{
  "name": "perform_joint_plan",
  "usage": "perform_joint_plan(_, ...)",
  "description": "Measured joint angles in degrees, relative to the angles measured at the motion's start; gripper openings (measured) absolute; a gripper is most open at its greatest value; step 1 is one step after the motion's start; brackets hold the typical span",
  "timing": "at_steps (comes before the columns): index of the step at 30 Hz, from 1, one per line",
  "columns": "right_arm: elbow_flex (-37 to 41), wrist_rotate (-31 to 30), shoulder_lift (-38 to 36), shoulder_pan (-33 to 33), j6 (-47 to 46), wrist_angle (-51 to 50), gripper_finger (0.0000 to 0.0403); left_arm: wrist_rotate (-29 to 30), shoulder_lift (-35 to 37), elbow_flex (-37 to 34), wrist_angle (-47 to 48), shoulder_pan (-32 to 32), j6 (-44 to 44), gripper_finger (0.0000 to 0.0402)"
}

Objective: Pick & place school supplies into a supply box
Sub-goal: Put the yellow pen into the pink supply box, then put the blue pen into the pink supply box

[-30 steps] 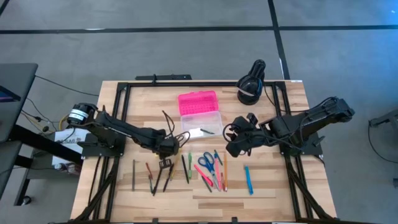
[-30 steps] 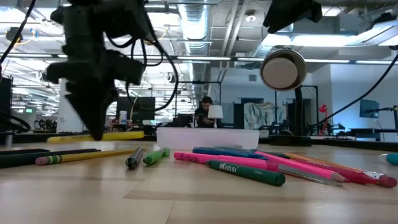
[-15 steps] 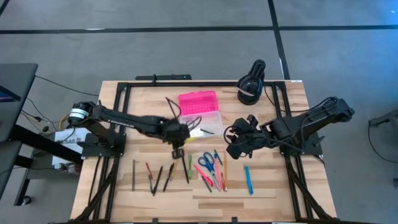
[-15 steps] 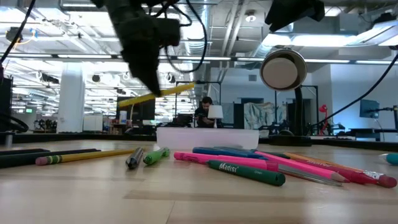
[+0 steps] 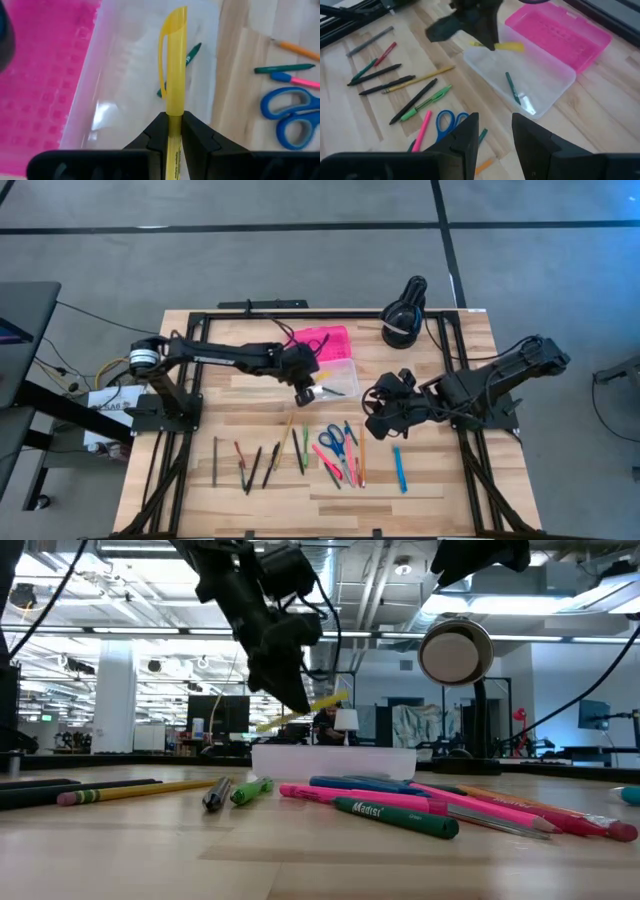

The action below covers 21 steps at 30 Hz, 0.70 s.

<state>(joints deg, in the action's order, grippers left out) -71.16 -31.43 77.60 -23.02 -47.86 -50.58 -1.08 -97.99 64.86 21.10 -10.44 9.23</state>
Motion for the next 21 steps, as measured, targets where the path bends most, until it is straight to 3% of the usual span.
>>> perform_joint_plan(11, 0.00, 0.01, 0.00, -1.82, -1.83, -0.03, 0.0111, 1.95, -1.58, 0.00, -2.48, -0.18, -0.66, 0.0043)
perform_joint_plan(21, 0.00, 0.60, 0.02, -2.87, -8.97, -3.10, 0.0111, 0.88, -1.57, 0.00, -2.69, -0.22, -0.37, 0.0154)
